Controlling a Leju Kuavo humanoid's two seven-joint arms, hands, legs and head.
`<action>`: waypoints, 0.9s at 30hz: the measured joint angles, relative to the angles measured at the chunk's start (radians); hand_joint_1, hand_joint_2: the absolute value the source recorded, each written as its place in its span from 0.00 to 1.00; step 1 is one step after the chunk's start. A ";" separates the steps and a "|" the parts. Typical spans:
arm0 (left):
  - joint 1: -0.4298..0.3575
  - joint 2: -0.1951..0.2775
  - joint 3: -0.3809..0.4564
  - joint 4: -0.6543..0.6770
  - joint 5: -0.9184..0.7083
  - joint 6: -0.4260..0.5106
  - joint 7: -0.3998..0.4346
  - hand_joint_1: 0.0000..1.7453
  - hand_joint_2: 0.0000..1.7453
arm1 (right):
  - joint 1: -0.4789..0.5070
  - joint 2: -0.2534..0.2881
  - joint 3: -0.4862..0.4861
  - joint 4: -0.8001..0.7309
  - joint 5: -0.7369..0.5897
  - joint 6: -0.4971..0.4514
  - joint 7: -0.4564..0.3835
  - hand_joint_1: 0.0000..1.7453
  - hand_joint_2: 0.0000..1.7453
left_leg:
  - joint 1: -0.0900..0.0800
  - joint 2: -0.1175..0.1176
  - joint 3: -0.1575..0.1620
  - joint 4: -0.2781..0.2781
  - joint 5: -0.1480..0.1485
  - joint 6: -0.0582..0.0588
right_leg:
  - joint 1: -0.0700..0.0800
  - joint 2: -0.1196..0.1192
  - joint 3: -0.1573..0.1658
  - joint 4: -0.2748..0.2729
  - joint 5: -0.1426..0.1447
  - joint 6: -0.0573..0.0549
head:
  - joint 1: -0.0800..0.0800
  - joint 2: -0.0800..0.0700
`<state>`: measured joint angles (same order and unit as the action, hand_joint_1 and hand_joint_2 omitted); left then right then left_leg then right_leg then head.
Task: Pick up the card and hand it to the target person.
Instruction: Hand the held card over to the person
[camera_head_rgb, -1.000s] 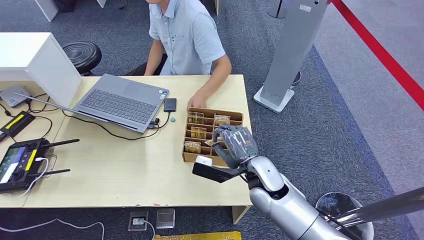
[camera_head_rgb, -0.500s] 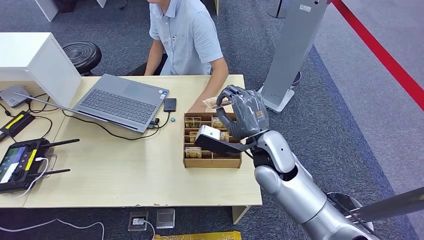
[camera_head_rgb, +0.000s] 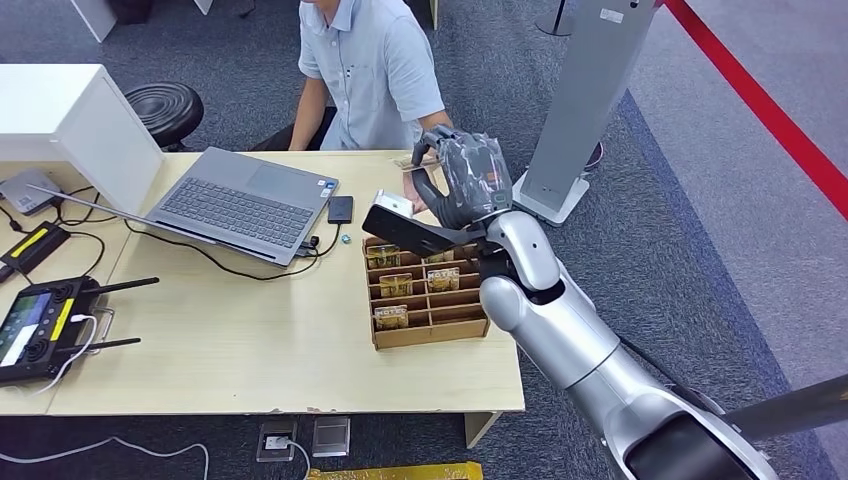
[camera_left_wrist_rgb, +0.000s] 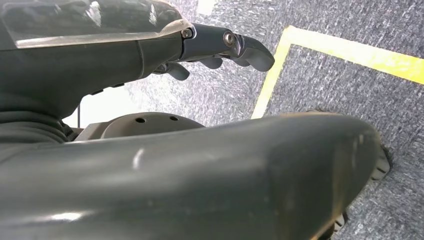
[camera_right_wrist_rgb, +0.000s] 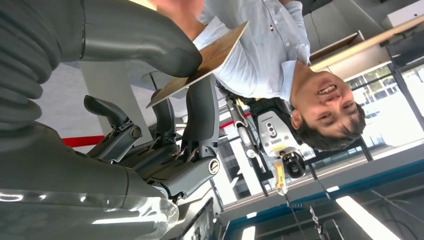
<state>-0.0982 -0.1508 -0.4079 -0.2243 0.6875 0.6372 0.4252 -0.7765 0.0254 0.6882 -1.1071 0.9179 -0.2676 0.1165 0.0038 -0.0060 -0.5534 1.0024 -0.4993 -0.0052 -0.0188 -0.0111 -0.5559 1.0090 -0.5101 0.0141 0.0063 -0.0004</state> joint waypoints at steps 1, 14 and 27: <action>0.000 -0.001 -0.004 0.000 0.000 0.002 0.000 0.00 0.00 | -0.014 0.010 0.000 0.024 0.002 0.002 0.001 1.00 1.00 | 0.000 0.000 0.000 0.000 0.000 0.000 | 0.000 0.000 0.000 0.000 0.000 0.000 | 0.000 0.000; 0.000 -0.014 -0.047 -0.006 0.014 0.024 -0.004 0.00 0.00 | -0.110 0.115 0.007 0.275 0.085 0.016 0.038 0.88 1.00 | 0.000 0.000 0.000 0.000 0.000 0.000 | 0.000 0.000 0.000 0.000 0.000 0.000 | 0.000 0.000; 0.001 -0.054 -0.059 -0.006 0.056 0.061 -0.025 0.00 0.00 | -0.045 0.105 -0.033 0.215 -0.087 0.069 0.002 0.00 1.00 | 0.000 0.000 0.001 0.000 0.000 0.000 | 0.000 0.000 -0.001 -0.001 0.000 0.000 | 0.000 0.000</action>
<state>-0.0975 -0.2043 -0.4672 -0.2298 0.7432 0.6980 0.3998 -0.8219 0.1303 0.6549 -0.8926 0.8311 -0.1991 0.1181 0.0038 -0.0060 -0.5524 1.0026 -0.4994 -0.0053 -0.0187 -0.0111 -0.5564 1.0082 -0.5101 0.0141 0.0061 -0.0004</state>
